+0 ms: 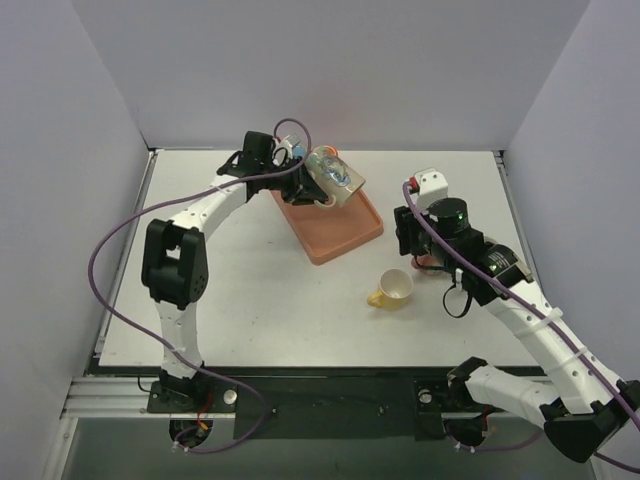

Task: Turn the mug right side up

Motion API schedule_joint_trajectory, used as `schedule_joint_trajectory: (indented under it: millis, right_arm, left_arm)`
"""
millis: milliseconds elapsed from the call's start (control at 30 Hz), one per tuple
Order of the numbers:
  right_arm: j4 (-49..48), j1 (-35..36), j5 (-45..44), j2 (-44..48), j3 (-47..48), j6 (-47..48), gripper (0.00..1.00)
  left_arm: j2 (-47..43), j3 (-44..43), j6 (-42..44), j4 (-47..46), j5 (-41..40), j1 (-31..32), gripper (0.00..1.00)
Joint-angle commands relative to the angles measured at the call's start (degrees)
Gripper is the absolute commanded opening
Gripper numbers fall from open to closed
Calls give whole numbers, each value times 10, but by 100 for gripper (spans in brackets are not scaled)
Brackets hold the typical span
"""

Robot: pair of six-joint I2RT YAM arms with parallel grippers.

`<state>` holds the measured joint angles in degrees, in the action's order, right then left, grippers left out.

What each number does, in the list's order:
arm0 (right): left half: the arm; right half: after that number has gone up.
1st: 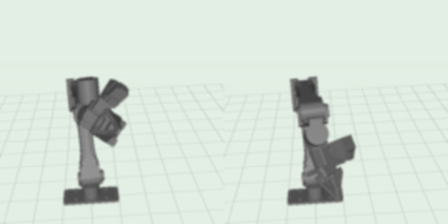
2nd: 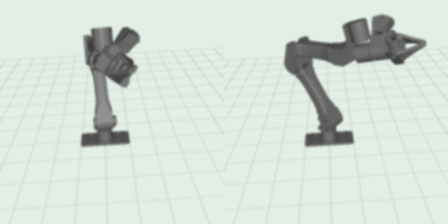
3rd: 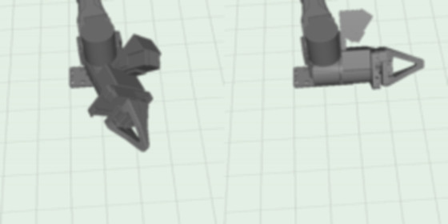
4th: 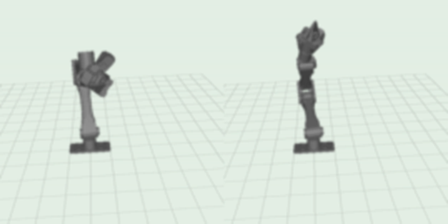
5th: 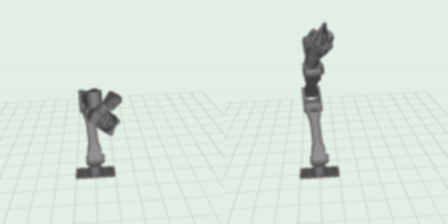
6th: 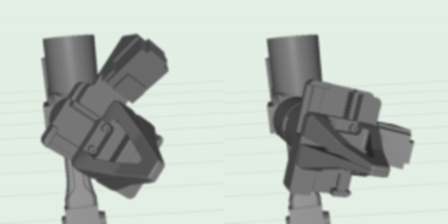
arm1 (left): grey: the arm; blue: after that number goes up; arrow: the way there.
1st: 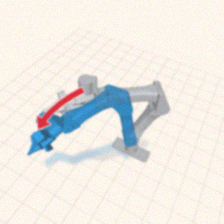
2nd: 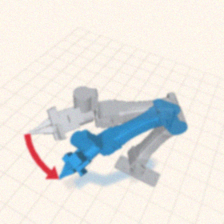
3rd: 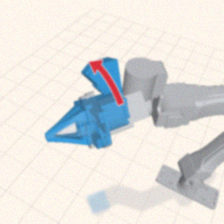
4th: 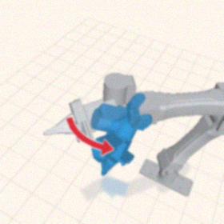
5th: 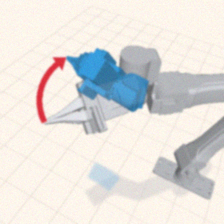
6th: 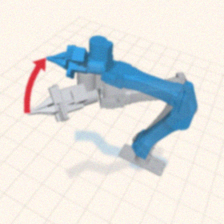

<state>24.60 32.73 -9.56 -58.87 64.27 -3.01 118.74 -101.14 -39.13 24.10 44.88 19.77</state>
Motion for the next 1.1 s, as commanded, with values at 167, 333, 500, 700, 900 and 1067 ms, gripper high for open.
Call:
schedule_joint_trajectory:
  millis: [167,333,500,700,900,1067]
  right_arm:
    - [-274,-14,91,2,-30,76,51]
    - [-334,-71,168,-6,-30,30,51]
    - [-346,-76,183,-26,-20,30,50]
    - [-368,-75,199,-62,-3,6,39]
    - [-373,-75,189,-61,10,-6,14]
    - [-392,-90,203,-59,-10,20,40]
  left_arm:
    - [-187,161,-417,-456,156,45,0]
    - [-210,176,-416,-463,161,70,0]
    - [-214,160,-417,-473,166,88,0]
    - [-214,159,-435,-505,173,105,0]
    - [-218,171,-449,-525,182,108,0]
    - [-220,162,-466,-562,188,109,0]
